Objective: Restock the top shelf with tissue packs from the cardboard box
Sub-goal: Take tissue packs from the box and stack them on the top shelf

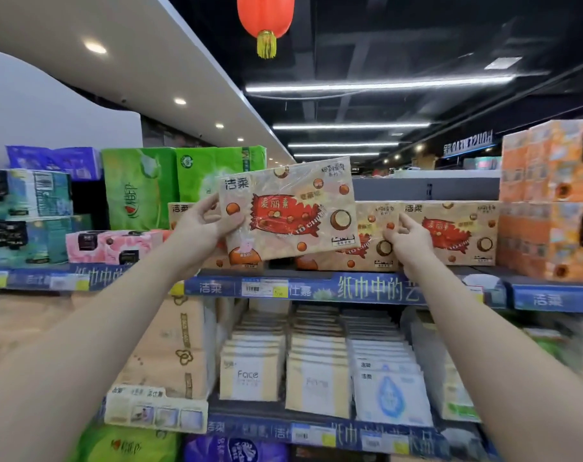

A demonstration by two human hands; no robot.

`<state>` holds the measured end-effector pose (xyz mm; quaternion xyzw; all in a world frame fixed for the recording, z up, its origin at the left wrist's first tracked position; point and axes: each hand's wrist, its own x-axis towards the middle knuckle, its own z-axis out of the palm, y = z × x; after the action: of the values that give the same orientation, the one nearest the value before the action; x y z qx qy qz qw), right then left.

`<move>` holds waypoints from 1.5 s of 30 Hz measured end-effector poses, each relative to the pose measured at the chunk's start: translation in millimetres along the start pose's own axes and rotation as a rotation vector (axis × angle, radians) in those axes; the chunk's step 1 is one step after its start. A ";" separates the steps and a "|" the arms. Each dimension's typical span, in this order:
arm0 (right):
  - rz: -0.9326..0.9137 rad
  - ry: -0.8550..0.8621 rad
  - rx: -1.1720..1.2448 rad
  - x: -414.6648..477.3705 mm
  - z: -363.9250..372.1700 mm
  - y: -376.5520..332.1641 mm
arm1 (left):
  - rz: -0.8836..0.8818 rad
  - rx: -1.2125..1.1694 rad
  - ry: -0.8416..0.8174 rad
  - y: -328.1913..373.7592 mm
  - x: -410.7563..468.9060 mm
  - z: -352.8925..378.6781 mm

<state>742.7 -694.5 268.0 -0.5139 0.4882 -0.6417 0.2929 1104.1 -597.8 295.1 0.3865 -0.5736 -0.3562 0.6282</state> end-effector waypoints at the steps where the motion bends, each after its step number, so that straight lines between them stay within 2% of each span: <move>1: 0.010 -0.023 -0.030 -0.1 -0.3 -1.8 | 0.003 0.013 -0.015 -0.1 2.4 5.1; 4: 0.047 -0.065 -0.069 -2.7 -5.4 -3.9 | 0.021 0.049 -0.061 -1.5 7.0 25.4; 10: 0.056 0.107 0.107 -13.0 -46.1 -19.5 | 0.045 0.063 -0.131 -11.3 15.5 86.9; 12: 0.024 0.064 0.140 -23.4 -66.3 -34.7 | 0.045 0.033 -0.139 -16.4 17.8 114.1; 14: -0.042 -0.055 0.117 -32.9 -87.1 -50.7 | 0.053 0.019 -0.149 -20.2 19.6 141.3; 18: -0.194 -0.120 -0.105 -26.6 -133.6 -69.6 | 0.104 0.036 -0.133 -19.5 18.4 194.4; 22: -0.240 -0.110 -0.301 -2.6 -177.0 -76.1 | 0.185 0.145 -0.077 -19.0 15.7 244.2; 24: -0.300 -0.059 -0.432 7.9 -192.5 -75.3 | 0.176 0.144 -0.061 -22.4 16.4 265.9; 27: -0.462 0.066 -0.788 23.9 -205.1 -69.6 | 0.153 0.151 -0.058 -29.6 17.3 292.5; 29: -0.514 0.079 -0.902 31.3 -209.9 -64.6 | 0.137 0.135 -0.033 -36.5 19.1 304.9; 34: -0.553 0.170 -1.173 49.5 -213.3 -47.7 | 0.103 0.129 0.042 -50.4 22.1 329.2; 38: -0.490 0.136 -1.188 60.8 -211.1 -34.2 | 0.093 0.180 0.098 -58.5 21.2 341.8; 42: -0.507 0.238 -1.416 57.4 -206.7 -25.6 | 0.078 0.226 0.076 -68.6 22.5 348.5; 45: -0.504 0.232 -1.452 57.3 -201.8 -21.9 | 0.092 0.290 0.094 -71.0 23.3 352.9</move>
<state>537.5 -671.5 310.7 -0.6021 0.6821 -0.2581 -0.3249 754.4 -677.5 257.1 0.4629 -0.6060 -0.2221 0.6076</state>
